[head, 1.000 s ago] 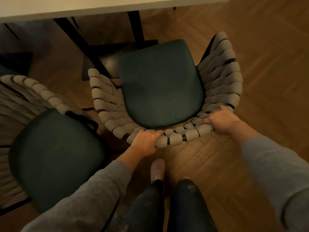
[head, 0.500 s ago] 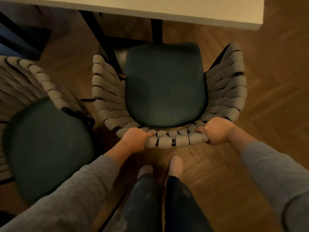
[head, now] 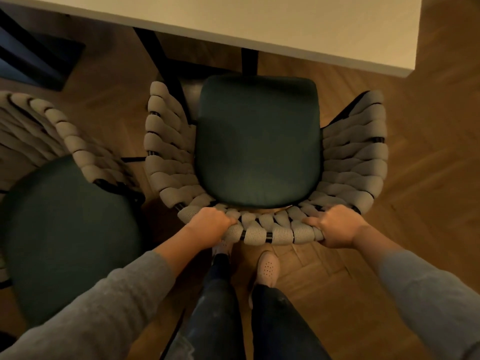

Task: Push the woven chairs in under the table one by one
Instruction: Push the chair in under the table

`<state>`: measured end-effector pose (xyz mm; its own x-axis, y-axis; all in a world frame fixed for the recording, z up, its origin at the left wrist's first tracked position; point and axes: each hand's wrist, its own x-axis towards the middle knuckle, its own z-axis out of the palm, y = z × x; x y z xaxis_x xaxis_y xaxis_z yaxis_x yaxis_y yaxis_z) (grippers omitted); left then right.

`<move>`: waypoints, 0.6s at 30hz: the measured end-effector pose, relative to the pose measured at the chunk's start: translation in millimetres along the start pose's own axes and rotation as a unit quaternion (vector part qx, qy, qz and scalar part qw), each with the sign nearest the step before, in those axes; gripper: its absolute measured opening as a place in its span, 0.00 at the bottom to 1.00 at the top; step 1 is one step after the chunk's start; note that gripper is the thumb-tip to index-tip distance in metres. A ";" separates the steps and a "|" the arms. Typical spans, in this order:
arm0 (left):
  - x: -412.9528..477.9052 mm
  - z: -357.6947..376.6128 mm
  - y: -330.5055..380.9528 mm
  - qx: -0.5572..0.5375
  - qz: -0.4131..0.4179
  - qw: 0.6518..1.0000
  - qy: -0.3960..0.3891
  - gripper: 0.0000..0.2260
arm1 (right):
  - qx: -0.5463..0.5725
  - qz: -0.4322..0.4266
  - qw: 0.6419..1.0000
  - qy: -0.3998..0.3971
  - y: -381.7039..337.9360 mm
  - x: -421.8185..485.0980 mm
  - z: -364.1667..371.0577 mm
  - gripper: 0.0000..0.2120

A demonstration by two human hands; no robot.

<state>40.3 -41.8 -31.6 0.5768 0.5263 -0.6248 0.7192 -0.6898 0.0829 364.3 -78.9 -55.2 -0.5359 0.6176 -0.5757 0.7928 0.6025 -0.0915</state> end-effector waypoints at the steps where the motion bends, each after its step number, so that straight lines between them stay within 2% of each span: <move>1: 1.1 -3.5 -3.1 0.003 0.002 1.000 0.001 0.22 | 0.005 -0.001 1.000 0.007 0.9 1.1 0.5 0.23; 5: -0.3 -14.4 -26.6 -0.005 -0.001 1.000 -0.005 0.21 | 0.022 -0.001 0.999 0.029 -5.0 19.0 -5.8 0.22; 11: 1.2 -20.0 -72.6 0.012 -0.001 0.999 -0.032 0.24 | 0.027 0.010 0.998 0.057 -20.1 53.0 -20.7 0.19; 18: 8.1 -24.8 -114.4 0.032 0.007 0.999 -0.022 0.24 | 0.027 0.005 0.997 0.066 -21.3 83.3 -39.4 0.17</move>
<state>-27.7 53.6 -26.9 0.5681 0.4944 -0.6580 0.6839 -0.7283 0.0432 291.3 -20.3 -69.2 -0.5582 0.6869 -0.4653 0.8110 0.5702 -0.1311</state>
